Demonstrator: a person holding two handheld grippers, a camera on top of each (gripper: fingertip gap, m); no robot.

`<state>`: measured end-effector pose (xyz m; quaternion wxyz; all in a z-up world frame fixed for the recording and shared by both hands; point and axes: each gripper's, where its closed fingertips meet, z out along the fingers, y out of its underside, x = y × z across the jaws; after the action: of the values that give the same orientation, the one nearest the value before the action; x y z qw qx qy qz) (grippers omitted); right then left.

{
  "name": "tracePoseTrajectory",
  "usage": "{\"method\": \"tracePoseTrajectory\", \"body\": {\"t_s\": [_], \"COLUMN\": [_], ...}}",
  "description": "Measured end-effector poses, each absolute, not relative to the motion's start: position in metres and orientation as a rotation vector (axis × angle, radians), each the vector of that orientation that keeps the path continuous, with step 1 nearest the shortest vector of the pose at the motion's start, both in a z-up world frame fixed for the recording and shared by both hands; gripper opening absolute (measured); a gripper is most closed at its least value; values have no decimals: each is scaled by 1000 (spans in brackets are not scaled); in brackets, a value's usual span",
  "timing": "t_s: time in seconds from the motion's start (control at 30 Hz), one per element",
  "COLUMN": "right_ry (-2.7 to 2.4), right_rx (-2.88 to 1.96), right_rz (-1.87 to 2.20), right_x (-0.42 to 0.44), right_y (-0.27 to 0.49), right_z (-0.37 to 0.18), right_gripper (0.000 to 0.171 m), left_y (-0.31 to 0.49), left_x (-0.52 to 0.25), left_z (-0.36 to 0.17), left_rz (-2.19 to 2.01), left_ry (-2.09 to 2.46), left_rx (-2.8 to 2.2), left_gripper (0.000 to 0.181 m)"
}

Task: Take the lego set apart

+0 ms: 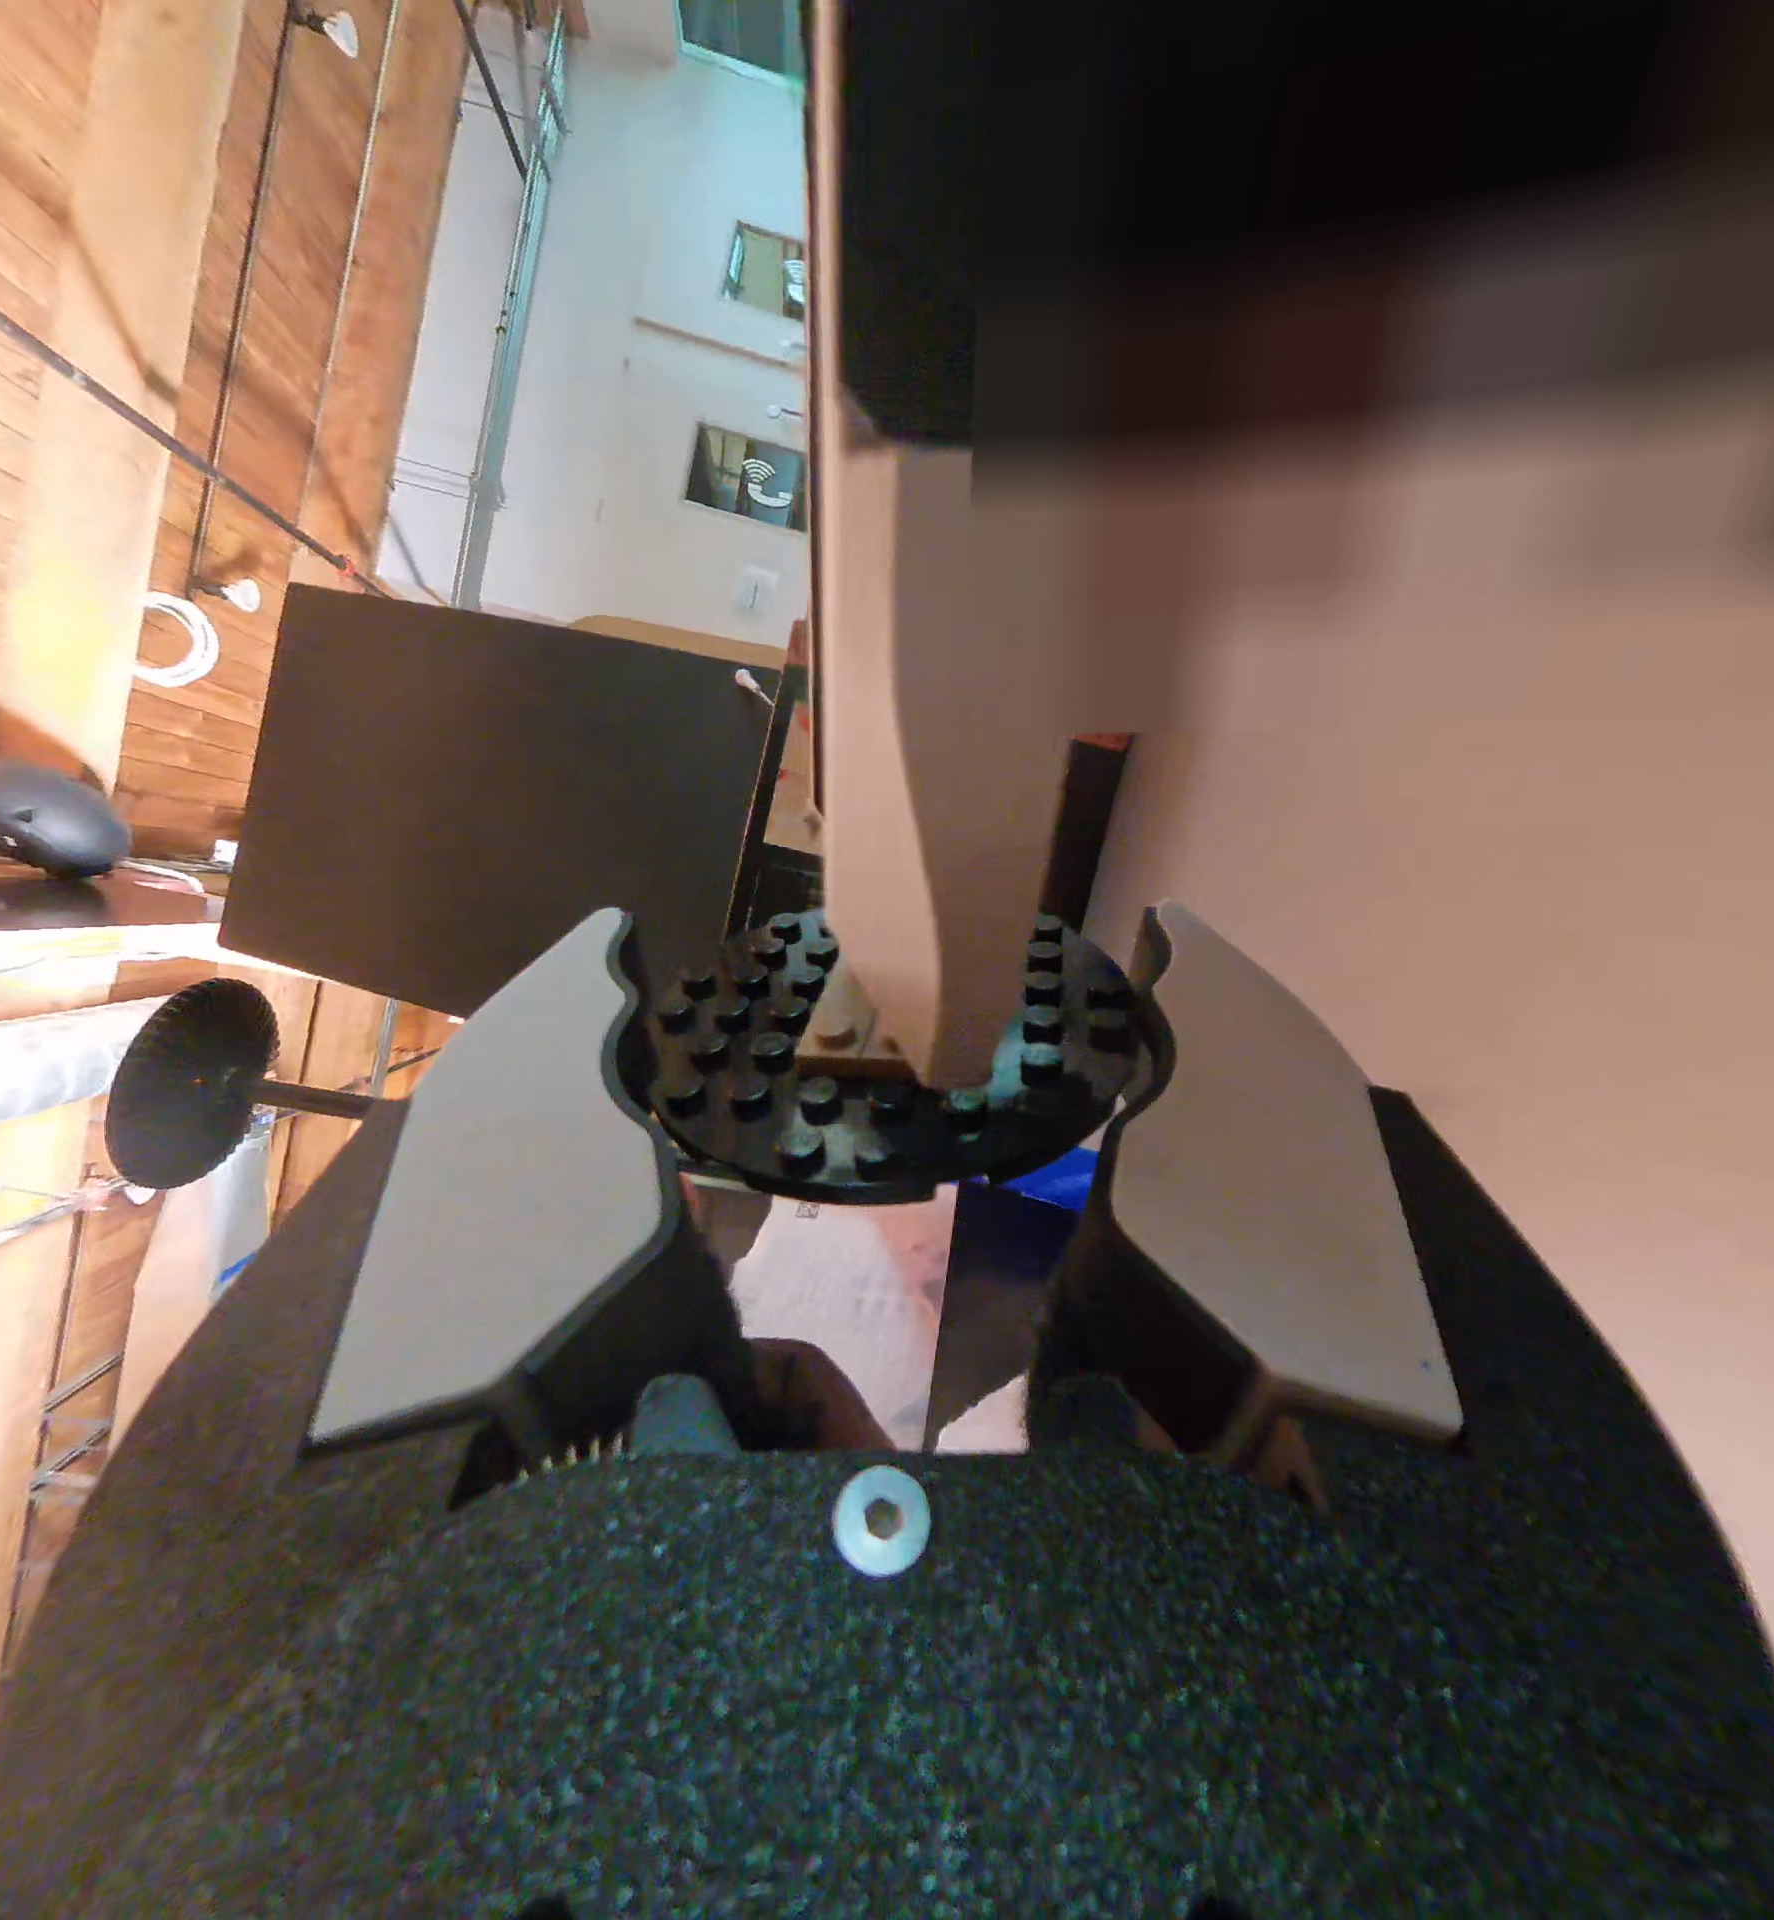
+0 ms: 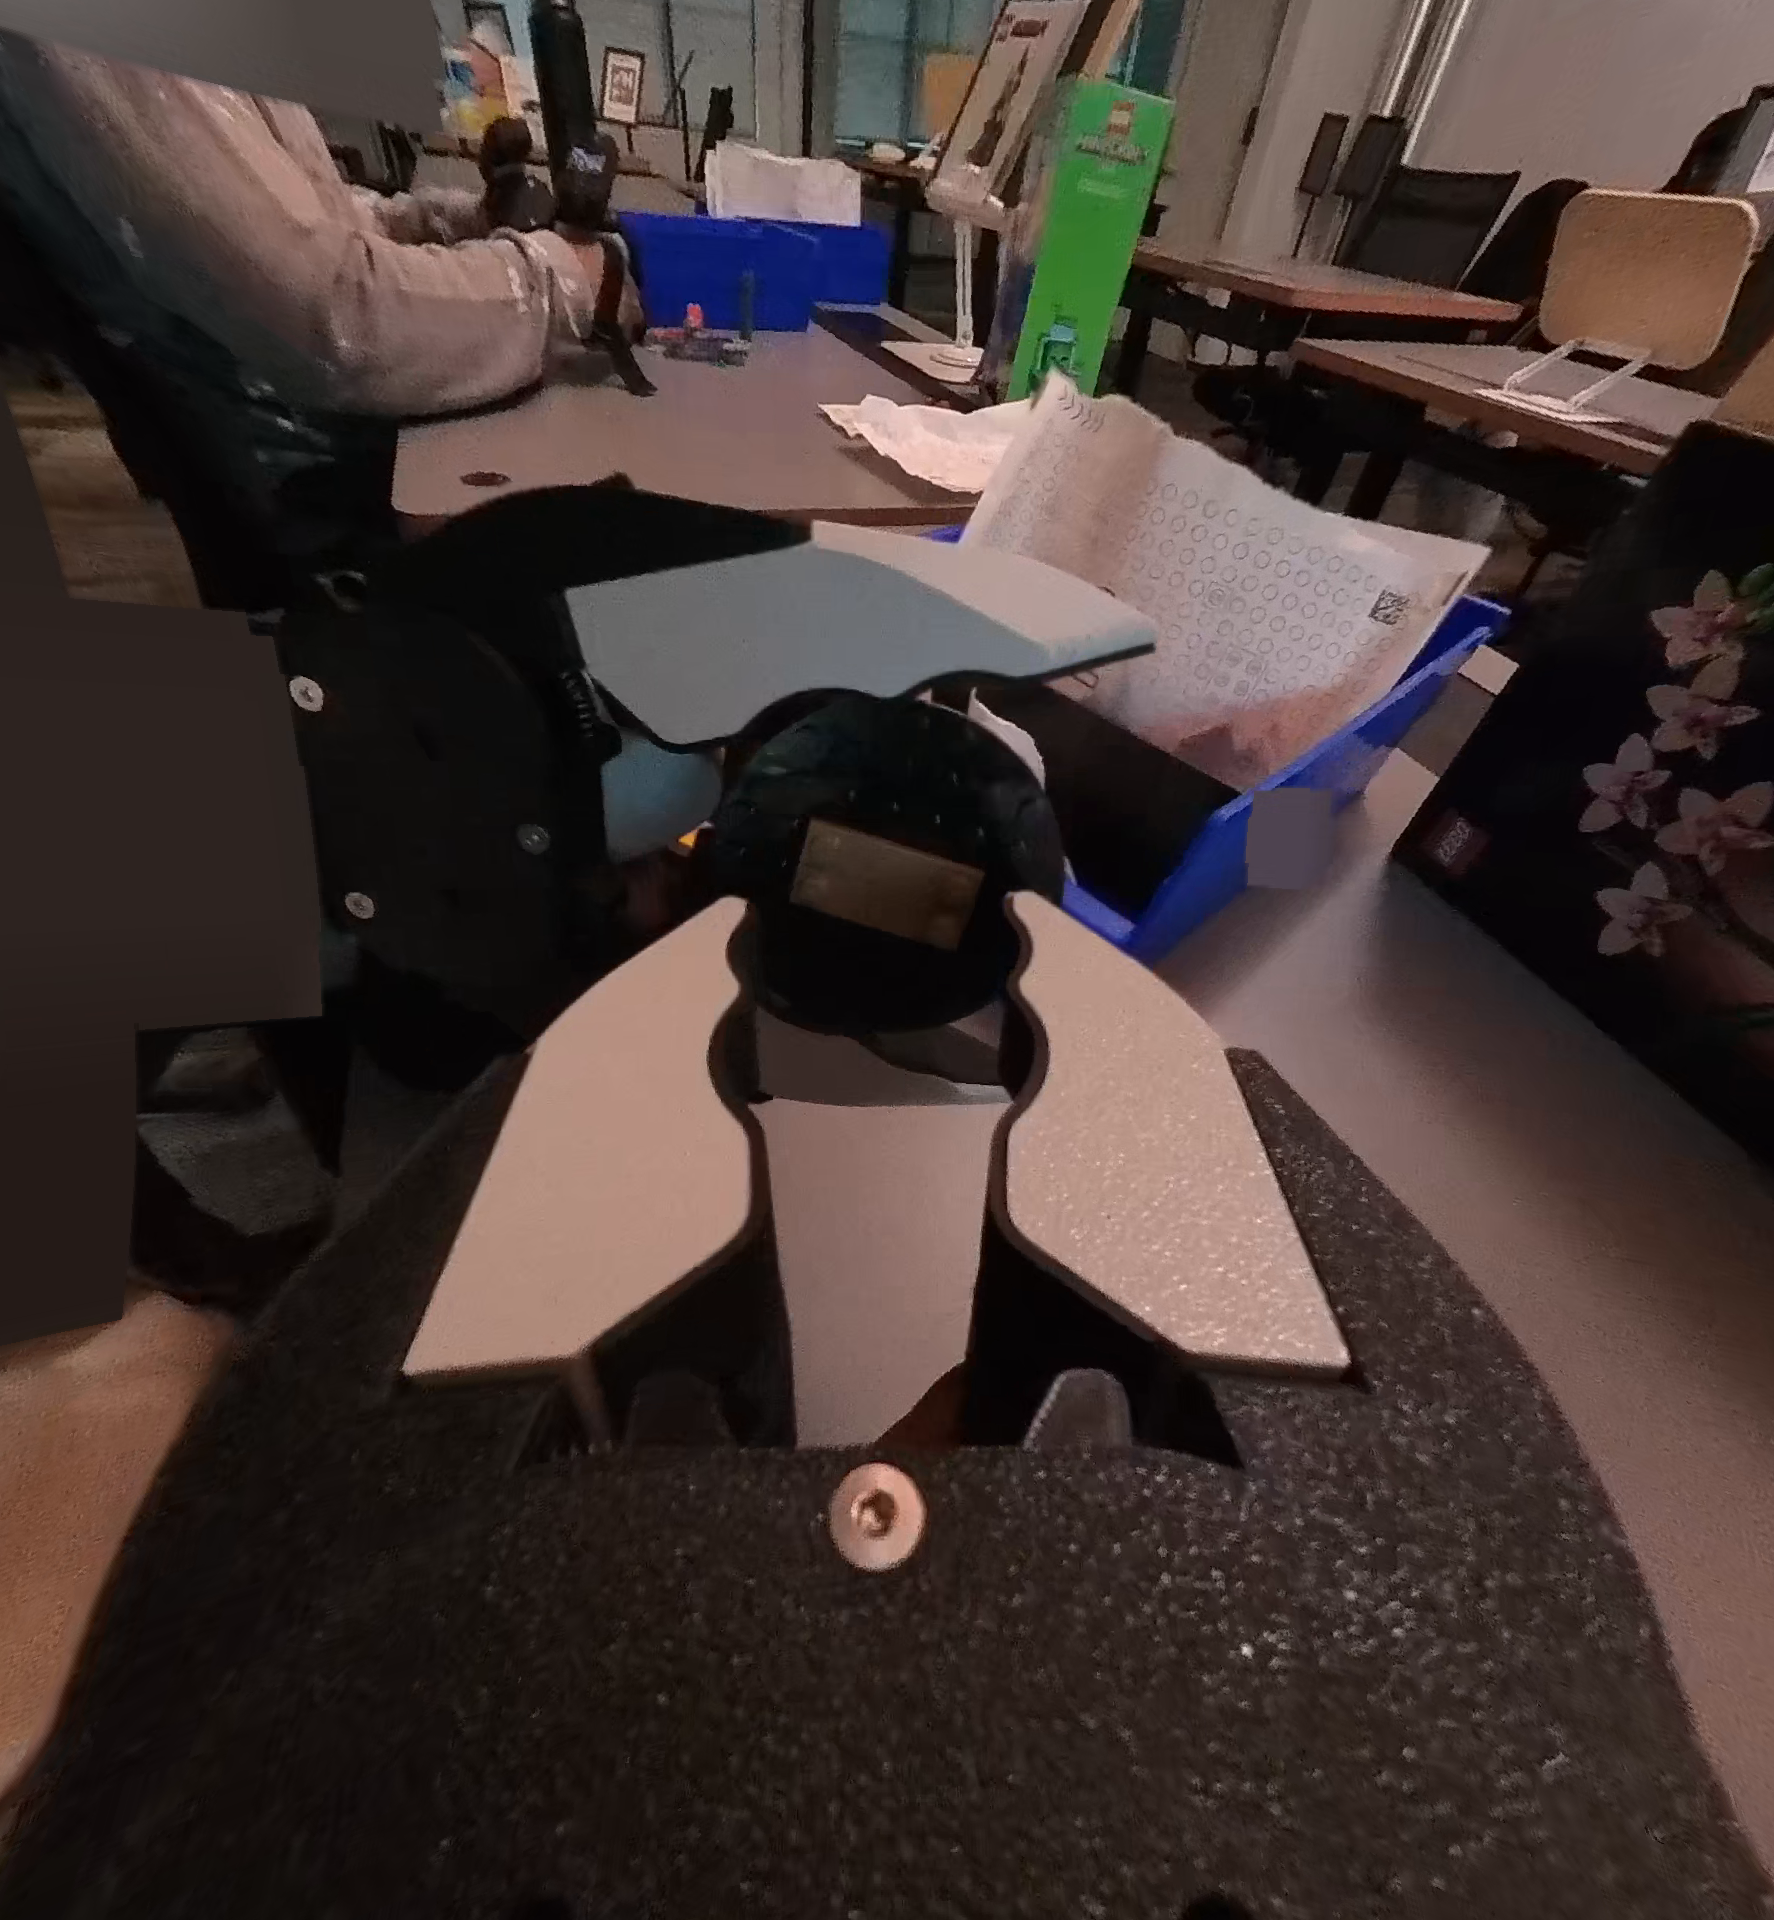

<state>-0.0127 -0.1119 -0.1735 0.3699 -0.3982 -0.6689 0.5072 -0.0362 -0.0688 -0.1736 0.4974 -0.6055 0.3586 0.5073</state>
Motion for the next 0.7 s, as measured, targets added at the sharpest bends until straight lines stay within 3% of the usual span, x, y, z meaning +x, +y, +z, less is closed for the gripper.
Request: {"method": "tracePoseTrajectory", "body": {"t_s": [0.37,0.7], "right_ry": [-1714,-1742], "right_rx": [-965,-940], "right_rz": [1164,1145], "right_x": [-13,-10], "right_y": [-111,-114], "right_z": [-173,-172], "right_gripper": [35,41], "left_y": [-66,-66], "left_x": [-35,-34], "left_z": [-177,-175], "left_rz": [1254,1258], "left_ry": [897,910], "left_rx": [-1456,-1456], "left_gripper": [88,88]}}
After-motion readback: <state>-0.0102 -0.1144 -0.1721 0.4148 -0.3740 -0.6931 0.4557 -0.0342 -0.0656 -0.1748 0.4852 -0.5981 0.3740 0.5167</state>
